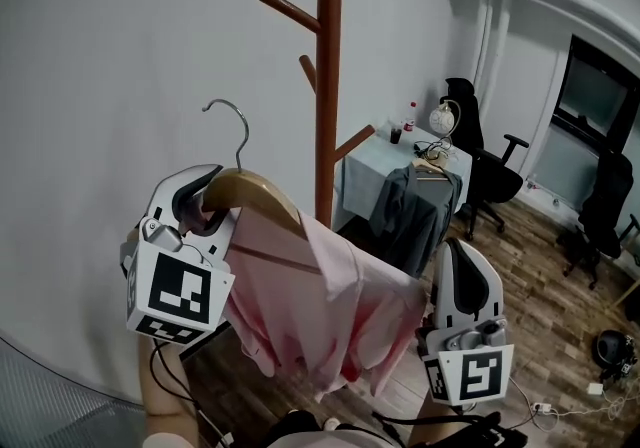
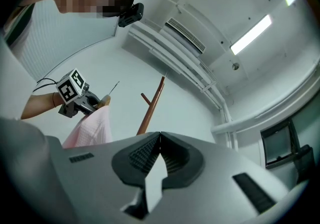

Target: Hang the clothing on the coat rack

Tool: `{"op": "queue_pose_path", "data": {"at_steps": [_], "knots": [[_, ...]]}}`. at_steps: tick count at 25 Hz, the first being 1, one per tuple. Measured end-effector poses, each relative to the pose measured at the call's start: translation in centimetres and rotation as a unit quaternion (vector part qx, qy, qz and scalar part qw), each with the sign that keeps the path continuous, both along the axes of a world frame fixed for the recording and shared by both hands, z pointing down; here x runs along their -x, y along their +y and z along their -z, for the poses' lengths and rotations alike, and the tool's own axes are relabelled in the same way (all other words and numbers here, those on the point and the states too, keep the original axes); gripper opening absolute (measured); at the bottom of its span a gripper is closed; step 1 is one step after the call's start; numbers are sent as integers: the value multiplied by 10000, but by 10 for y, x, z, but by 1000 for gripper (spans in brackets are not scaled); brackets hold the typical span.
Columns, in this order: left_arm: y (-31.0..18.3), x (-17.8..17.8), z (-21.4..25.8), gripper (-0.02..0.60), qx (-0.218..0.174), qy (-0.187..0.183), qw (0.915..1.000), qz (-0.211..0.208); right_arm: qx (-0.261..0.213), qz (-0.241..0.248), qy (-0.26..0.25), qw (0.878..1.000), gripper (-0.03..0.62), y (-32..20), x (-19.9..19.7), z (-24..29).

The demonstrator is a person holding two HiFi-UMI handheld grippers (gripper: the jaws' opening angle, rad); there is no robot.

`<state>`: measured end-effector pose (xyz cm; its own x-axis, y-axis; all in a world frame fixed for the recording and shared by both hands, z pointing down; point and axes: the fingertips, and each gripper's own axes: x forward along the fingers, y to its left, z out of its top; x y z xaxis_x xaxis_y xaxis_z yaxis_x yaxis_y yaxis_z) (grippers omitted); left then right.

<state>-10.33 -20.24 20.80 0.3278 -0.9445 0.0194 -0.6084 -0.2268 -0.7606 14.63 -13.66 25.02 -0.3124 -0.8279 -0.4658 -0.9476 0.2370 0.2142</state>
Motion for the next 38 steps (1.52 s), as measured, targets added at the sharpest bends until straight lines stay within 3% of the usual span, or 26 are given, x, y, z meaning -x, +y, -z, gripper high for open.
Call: {"op": "queue_pose_path", "data": {"at_steps": [6, 15, 31, 38], "knots": [[-23, 13, 28, 138, 18, -59, 9998, -202, -150, -231, 173, 9995, 20, -8, 11, 20], [-62, 2, 88, 137, 66, -158, 9975, -688, -198, -740, 93, 9970, 20, -16, 1, 62], [-75, -9, 91, 137, 172, -165, 9930, -1159, -516, -1173, 378, 9910, 20, 14, 0, 60], [-98, -14, 103, 137, 271, -178, 9915, -1261, -525, -1330, 268, 9894, 20, 5, -5, 66]]}}
